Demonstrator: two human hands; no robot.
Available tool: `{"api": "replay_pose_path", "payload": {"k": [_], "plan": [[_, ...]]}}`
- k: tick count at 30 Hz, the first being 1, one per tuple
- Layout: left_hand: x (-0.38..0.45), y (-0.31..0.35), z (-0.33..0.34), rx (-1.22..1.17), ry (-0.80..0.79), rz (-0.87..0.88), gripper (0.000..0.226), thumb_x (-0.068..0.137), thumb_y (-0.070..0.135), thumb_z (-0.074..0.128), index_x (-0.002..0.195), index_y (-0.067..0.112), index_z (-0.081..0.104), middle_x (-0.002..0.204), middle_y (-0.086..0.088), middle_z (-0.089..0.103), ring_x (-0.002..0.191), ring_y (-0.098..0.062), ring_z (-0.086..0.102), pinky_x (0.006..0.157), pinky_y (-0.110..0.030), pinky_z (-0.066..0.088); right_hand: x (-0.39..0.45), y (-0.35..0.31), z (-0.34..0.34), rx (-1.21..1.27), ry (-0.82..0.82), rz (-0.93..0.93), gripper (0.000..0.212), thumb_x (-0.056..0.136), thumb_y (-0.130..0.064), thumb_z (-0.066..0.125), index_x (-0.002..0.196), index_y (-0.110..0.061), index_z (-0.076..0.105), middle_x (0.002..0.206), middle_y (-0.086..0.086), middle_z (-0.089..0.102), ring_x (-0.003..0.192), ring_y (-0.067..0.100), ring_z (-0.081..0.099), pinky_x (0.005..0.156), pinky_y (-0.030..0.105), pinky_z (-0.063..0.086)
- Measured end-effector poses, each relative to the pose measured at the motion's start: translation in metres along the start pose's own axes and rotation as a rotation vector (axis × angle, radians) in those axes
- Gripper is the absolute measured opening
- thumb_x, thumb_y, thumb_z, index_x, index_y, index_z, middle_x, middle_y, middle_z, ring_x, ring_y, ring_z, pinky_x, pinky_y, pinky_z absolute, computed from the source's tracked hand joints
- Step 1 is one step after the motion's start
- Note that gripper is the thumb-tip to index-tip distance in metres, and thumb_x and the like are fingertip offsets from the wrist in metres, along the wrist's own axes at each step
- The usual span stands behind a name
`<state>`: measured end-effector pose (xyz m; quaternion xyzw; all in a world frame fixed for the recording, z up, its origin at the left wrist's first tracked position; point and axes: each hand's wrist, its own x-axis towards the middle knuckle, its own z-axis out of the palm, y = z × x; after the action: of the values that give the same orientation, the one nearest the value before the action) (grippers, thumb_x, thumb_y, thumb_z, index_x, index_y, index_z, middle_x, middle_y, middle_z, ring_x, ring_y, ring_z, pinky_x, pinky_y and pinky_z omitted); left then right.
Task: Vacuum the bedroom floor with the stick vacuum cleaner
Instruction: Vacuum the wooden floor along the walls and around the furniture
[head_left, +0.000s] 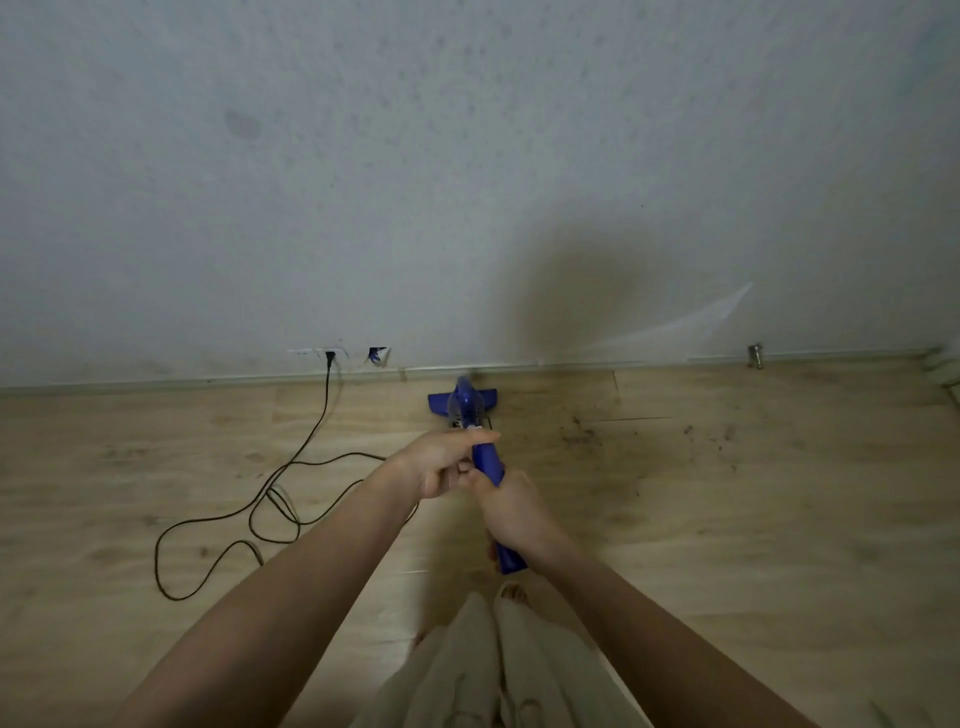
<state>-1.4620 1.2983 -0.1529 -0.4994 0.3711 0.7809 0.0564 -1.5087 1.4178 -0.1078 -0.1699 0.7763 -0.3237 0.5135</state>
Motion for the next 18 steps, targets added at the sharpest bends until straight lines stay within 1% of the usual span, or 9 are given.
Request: {"api": "replay_pose_path", "payload": {"k": [2, 3, 4, 6, 8, 10, 13, 16, 18], "plan": [[0.001, 0.0, 0.0, -0.009, 0.008, -0.003, 0.024, 0.087, 0.026, 0.068, 0.101, 0.011, 0.055, 0.074, -0.006, 0.059, 0.064, -0.012, 0.049, 0.053, -0.018, 0.046, 0.001, -0.001, -0.001, -0.008, -0.006, -0.002, 0.024, 0.1, -0.027, 0.044, 0.111, -0.008, 0.053, 0.075, 0.004, 0.053, 0.053, 0.013, 0.05, 0.044, 0.025, 0.043], [0.002, -0.001, 0.0, -0.017, 0.016, 0.0, 0.024, 0.087, 0.026, 0.068, 0.101, 0.011, 0.055, 0.074, -0.006, 0.058, 0.063, -0.012, 0.049, 0.05, -0.018, 0.045, 0.001, -0.002, -0.001, -0.007, -0.008, -0.007, 0.024, 0.1, -0.027, 0.044, 0.112, -0.009, 0.053, 0.076, 0.004, 0.053, 0.054, 0.013, 0.05, 0.044, 0.025, 0.043], [0.002, -0.002, 0.001, -0.027, 0.024, 0.004, 0.024, 0.087, 0.026, 0.068, 0.101, 0.012, 0.055, 0.074, -0.006, 0.059, 0.062, -0.011, 0.05, 0.051, -0.018, 0.046, 0.002, -0.002, 0.0, -0.005, -0.008, -0.009, 0.023, 0.1, -0.027, 0.044, 0.113, -0.01, 0.053, 0.076, 0.004, 0.053, 0.054, 0.013, 0.05, 0.045, 0.025, 0.043], [0.003, -0.005, 0.004, -0.044, 0.039, 0.019, 0.024, 0.088, 0.024, 0.067, 0.105, 0.011, 0.056, 0.072, -0.006, 0.062, 0.06, -0.012, 0.057, 0.059, -0.021, 0.048, 0.002, 0.0, 0.002, 0.011, -0.003, 0.018, 0.022, 0.1, -0.031, 0.043, 0.111, -0.013, 0.052, 0.073, 0.003, 0.052, 0.053, 0.014, 0.049, 0.045, 0.026, 0.043], [0.002, -0.006, 0.007, -0.057, 0.045, 0.036, 0.027, 0.09, 0.02, 0.065, 0.112, 0.008, 0.056, 0.073, -0.009, 0.066, 0.06, -0.014, 0.065, 0.067, -0.025, 0.05, 0.001, 0.002, 0.005, 0.042, 0.004, 0.037, 0.019, 0.1, -0.033, 0.043, 0.104, -0.016, 0.051, 0.069, 0.003, 0.05, 0.052, 0.014, 0.047, 0.047, 0.028, 0.043], [0.001, -0.005, 0.005, -0.045, 0.034, 0.034, 0.027, 0.09, 0.02, 0.065, 0.111, 0.007, 0.055, 0.072, -0.01, 0.068, 0.06, -0.014, 0.067, 0.072, -0.027, 0.05, 0.0, 0.002, 0.008, 0.046, 0.018, 0.027, 0.015, 0.101, -0.031, 0.043, 0.097, -0.018, 0.051, 0.067, 0.001, 0.049, 0.053, 0.014, 0.047, 0.051, 0.029, 0.043], [-0.003, 0.0, -0.004, -0.016, 0.0, 0.018, 0.025, 0.09, 0.022, 0.065, 0.107, 0.006, 0.056, 0.071, -0.008, 0.069, 0.06, -0.012, 0.067, 0.07, -0.024, 0.05, 0.0, -0.002, 0.01, 0.018, 0.007, -0.022, 0.012, 0.101, -0.029, 0.043, 0.096, -0.02, 0.05, 0.068, 0.001, 0.051, 0.055, 0.014, 0.049, 0.056, 0.03, 0.044], [-0.004, 0.003, -0.011, -0.026, -0.005, 0.011, 0.028, 0.089, 0.024, 0.067, 0.108, 0.005, 0.058, 0.072, -0.008, 0.069, 0.065, -0.013, 0.067, 0.069, -0.022, 0.051, 0.002, -0.007, 0.014, 0.04, -0.007, -0.033, 0.012, 0.1, -0.028, 0.044, 0.098, -0.018, 0.051, 0.067, 0.002, 0.051, 0.053, 0.016, 0.049, 0.054, 0.03, 0.044], [-0.004, 0.003, -0.012, -0.05, 0.01, 0.023, 0.031, 0.088, 0.024, 0.068, 0.109, 0.005, 0.058, 0.072, -0.008, 0.069, 0.071, -0.015, 0.065, 0.077, -0.025, 0.051, 0.005, -0.008, 0.017, 0.06, -0.012, -0.03, 0.013, 0.1, -0.028, 0.043, 0.099, -0.017, 0.051, 0.067, 0.003, 0.05, 0.051, 0.016, 0.048, 0.048, 0.028, 0.044]]}}
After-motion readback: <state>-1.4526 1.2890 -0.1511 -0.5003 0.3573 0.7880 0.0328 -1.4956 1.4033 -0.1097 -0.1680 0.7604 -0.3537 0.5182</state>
